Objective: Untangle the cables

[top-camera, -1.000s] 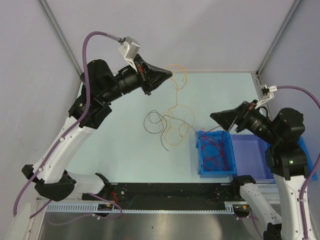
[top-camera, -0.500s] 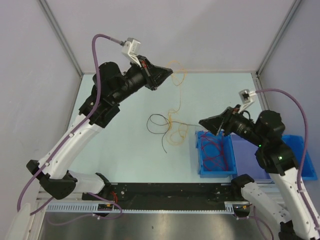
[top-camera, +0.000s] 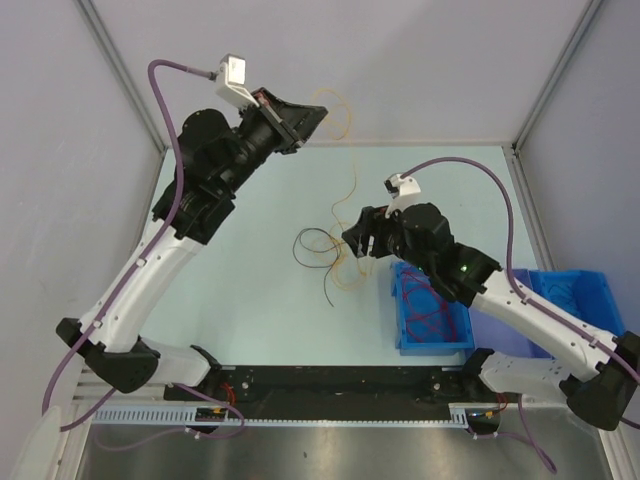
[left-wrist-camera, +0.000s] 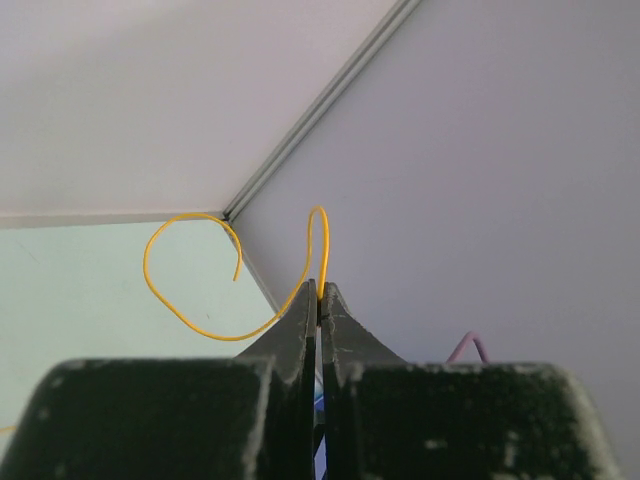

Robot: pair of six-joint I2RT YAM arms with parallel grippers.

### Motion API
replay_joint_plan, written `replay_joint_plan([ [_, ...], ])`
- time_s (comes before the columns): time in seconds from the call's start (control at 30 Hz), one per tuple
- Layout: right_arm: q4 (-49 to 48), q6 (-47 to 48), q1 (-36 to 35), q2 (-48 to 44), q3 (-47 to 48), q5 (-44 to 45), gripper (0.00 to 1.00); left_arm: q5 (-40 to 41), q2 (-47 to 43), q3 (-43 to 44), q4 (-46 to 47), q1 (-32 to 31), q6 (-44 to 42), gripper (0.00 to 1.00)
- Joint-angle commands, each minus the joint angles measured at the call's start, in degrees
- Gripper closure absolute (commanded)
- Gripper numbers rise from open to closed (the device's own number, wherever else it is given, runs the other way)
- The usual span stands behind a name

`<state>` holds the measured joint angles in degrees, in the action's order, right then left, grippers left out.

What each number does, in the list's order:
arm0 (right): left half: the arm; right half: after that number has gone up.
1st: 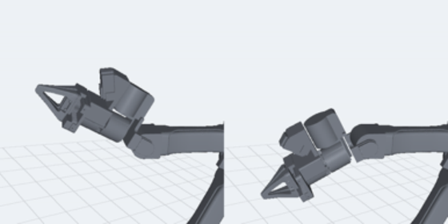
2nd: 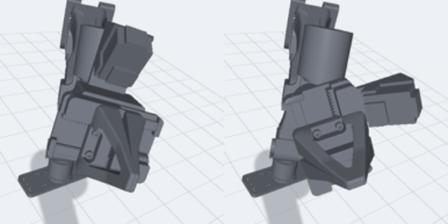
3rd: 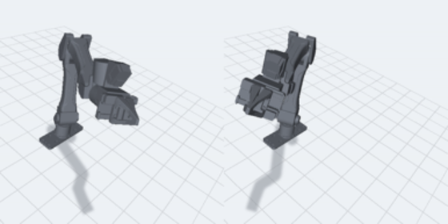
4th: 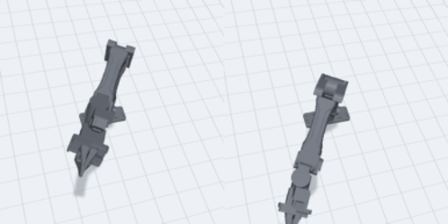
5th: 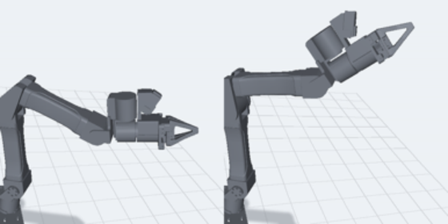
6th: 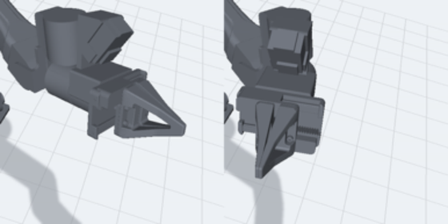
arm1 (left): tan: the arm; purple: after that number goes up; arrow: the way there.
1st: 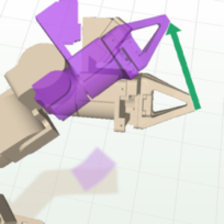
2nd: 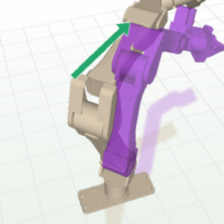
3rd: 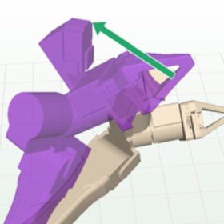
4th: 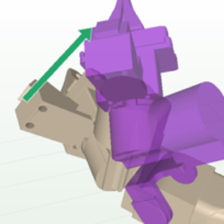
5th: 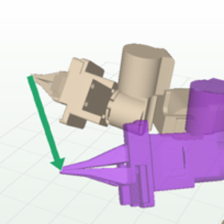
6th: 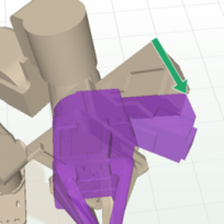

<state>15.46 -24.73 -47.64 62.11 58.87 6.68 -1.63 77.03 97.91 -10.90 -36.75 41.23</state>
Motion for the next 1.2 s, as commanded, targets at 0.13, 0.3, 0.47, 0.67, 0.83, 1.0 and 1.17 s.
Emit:
replay_joint_plan([
  [0.13,-11.33,3.37,-0.53,4.33,0.72,5.72,0.33,-1.97,0.22,0.71,1.14,2.74,5.26,1.00],
  [0.3,-14.67,3.11,-0.53,7.41,0.72,4.14,0.34,-2.85,0.49,0.53,1.58,3.27,5.52,1.00],
  [0.47,-18.62,3.20,-0.53,10.14,0.81,4.31,0.39,-3.38,0.13,-0.17,1.67,3.79,5.79,1.00],
  [0.67,-20.83,2.50,-0.53,13.12,1.51,2.55,0.73,-3.47,-0.39,-0.79,1.32,4.50,5.88,1.00],
  [0.83,-21.52,0.57,-0.61,14.27,1.60,1.15,1.00,-2.86,-0.74,-1.31,0.88,4.58,6.14,1.00],
  [1.0,-21.27,0.30,-1.14,12.70,1.60,1.41,1.00,-1.72,-2.15,-2.72,0.97,4.93,5.88,1.00],
  [1.17,-17.76,1.35,-0.01,5.32,4.30,2.82,1.00,2.67,-3.99,-3.86,-3.42,6.16,3.24,0.99],
])
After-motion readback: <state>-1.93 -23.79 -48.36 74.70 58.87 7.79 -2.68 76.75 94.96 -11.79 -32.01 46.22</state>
